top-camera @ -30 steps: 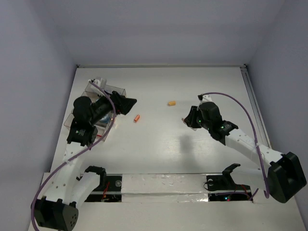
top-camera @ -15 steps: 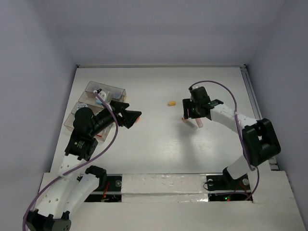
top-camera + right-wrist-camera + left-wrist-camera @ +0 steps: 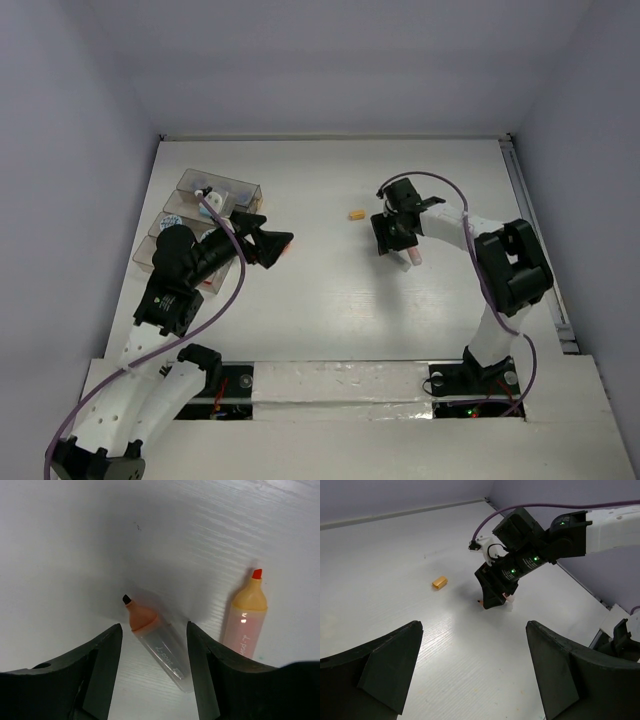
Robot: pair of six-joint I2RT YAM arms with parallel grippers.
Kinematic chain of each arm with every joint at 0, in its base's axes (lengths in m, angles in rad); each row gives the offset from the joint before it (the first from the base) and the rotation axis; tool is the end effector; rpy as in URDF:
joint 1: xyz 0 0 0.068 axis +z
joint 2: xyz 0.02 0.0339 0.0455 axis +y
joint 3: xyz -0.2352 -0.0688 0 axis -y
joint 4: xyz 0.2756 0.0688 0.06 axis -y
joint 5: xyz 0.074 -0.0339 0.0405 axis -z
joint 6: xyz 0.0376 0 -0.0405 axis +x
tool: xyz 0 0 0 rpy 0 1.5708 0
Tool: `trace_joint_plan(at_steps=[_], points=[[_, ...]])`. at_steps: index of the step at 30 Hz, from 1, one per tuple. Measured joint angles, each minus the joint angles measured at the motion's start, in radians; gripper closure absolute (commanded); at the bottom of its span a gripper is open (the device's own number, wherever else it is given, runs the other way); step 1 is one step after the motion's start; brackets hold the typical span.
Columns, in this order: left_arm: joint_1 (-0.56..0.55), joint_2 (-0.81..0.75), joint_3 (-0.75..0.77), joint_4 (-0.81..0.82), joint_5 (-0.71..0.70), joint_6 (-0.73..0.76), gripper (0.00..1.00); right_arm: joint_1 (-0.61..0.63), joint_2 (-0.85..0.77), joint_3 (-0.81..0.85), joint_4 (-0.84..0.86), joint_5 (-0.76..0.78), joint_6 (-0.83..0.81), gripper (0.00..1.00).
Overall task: Sort the stationery into containers
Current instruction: Pick up the pen from the center of the board.
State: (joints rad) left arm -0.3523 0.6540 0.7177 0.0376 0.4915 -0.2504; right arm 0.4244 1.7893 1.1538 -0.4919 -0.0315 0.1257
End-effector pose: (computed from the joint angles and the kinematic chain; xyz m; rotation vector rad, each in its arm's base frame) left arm 0.1921 -0.0895 0.3448 0.4870 1.4610 -0.8429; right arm 0.3424 0.1560 0.1270 -0.4136 2.6841 0.2074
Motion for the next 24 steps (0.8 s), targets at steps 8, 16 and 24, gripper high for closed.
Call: trace_joint_plan(at_steps=[8, 16, 24], points=[[0.000, 0.001, 0.000, 0.000, -0.004, 0.003, 0.17, 0.009, 0.039, 0.026, -0.017, -0.008, -0.003, 0.48], [0.000, 0.019, 0.000, -0.001, -0.003, 0.003, 0.16, 0.039, 0.069, 0.061, -0.019, 0.029, 0.016, 0.88], [0.000, 0.053, 0.000, -0.001, 0.009, 0.003, 0.21, 0.074, 0.042, 0.051, 0.043, -0.037, 0.080, 0.94]])
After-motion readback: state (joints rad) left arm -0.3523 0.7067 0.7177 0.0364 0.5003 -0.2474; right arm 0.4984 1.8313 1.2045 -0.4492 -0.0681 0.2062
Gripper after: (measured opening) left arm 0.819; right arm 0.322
